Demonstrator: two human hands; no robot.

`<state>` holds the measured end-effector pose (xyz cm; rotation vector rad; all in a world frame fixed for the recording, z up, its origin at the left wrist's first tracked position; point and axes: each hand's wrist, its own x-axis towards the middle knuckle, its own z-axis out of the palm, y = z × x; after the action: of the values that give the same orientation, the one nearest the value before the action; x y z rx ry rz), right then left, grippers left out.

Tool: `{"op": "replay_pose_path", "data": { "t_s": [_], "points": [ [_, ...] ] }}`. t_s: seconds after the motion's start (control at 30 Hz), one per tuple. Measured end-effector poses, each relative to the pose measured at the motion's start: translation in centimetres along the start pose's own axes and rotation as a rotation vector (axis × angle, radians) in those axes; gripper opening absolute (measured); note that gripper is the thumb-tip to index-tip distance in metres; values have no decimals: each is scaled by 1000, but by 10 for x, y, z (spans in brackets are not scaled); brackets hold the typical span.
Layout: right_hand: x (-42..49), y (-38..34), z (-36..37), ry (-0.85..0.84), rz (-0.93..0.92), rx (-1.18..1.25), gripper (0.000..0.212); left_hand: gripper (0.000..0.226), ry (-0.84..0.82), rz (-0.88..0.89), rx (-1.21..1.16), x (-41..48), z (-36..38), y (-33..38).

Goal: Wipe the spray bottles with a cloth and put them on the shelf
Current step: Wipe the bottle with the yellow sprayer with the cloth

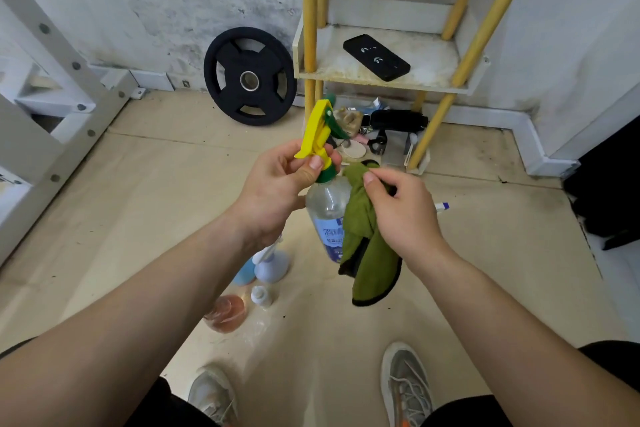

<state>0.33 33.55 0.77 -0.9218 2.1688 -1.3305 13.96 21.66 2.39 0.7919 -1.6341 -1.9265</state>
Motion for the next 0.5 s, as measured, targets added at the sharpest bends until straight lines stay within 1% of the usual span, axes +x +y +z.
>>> {"op": "replay_pose_path", "data": {
  "t_s": [0.07,0.1,0.17,0.2,0.27,0.3,0.37,0.43,0.5],
  "points": [
    [2,-4,-4,117,62,100,23,22,-48,-4,10,-1,2,-2],
    [2,-9,-8,196,44,142,23,22,-75,3,18,-2,5,-4],
    [4,-20,-17,313,-87,154,24,22,-125,35,63,-5,12,-5],
    [4,-25,-19,336,-172,133,24,23,-153,56,100,-7,16,-4],
    [2,-30,-20,328,-292,82,27,25,-200,106,146,-8,21,-3],
    [2,-30,-19,308,-309,71,31,22,-224,131,151,-8,22,-2],
    [3,-27,-18,251,-273,99,34,19,-254,168,154,-7,21,0],
    [8,-23,-20,165,-212,171,28,18,-275,168,168,-6,19,1],
    [14,-16,-26,65,-166,178,26,18,-291,154,165,-5,15,2]
  ]
}}
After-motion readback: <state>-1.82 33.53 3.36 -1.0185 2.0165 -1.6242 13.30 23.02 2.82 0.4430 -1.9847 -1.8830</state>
